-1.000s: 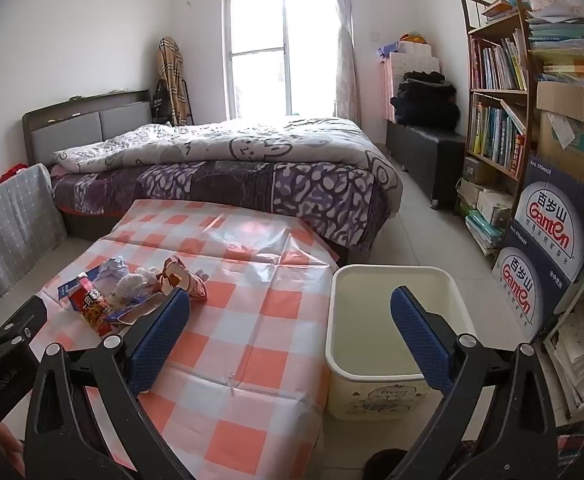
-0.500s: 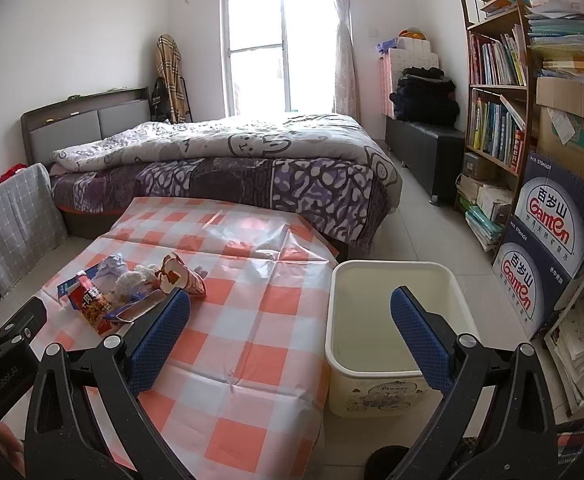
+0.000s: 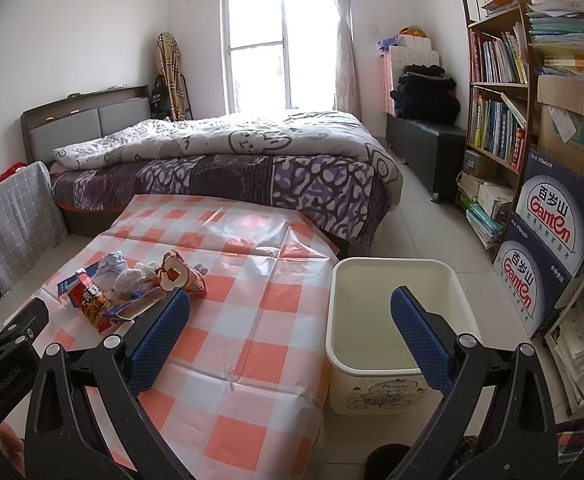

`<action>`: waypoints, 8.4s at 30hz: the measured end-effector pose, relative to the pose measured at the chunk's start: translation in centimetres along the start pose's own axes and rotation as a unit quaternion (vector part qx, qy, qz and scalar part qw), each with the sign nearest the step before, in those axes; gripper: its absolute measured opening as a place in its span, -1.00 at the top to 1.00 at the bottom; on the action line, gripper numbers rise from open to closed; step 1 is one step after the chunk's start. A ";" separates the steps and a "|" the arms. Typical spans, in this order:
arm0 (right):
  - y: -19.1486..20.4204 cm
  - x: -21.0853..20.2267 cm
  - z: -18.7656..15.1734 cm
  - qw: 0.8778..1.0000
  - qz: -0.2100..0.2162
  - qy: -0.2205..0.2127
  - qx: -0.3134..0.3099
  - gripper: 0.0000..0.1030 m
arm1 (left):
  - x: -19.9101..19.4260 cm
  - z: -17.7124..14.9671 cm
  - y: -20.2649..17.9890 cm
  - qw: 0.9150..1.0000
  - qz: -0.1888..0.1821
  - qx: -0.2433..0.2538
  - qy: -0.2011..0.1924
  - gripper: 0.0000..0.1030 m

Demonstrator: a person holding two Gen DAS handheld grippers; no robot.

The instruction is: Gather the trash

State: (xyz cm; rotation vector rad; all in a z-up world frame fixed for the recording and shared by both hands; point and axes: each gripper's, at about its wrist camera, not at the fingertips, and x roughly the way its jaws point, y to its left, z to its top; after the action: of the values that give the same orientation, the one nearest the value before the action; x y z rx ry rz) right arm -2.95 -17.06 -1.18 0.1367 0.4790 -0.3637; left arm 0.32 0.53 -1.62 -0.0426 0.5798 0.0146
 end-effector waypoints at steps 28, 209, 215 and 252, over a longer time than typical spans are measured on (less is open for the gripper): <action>0.4 0.5 -1.4 1.000 0.000 0.007 -0.001 -0.87 | 0.5 -0.4 0.2 1.000 0.005 -0.002 0.008 -0.87; -19.9 12.3 8.7 0.965 -0.106 0.176 0.160 -0.85 | 12.5 0.3 -22.6 0.925 -0.255 0.134 0.249 -0.62; -16.4 13.1 8.7 0.969 -0.086 0.190 0.128 -0.86 | 14.8 0.6 -18.6 0.937 -0.184 0.149 0.257 -0.62; 10.2 15.3 0.5 0.929 0.148 0.297 -0.162 -0.86 | 22.3 5.8 7.1 0.946 -0.093 0.009 0.311 0.79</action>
State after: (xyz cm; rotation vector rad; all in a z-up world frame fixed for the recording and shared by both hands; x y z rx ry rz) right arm 13.73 -12.45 -7.52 -0.0081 1.0961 0.0693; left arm 21.98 7.91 -9.27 -0.0850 1.2069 -0.1954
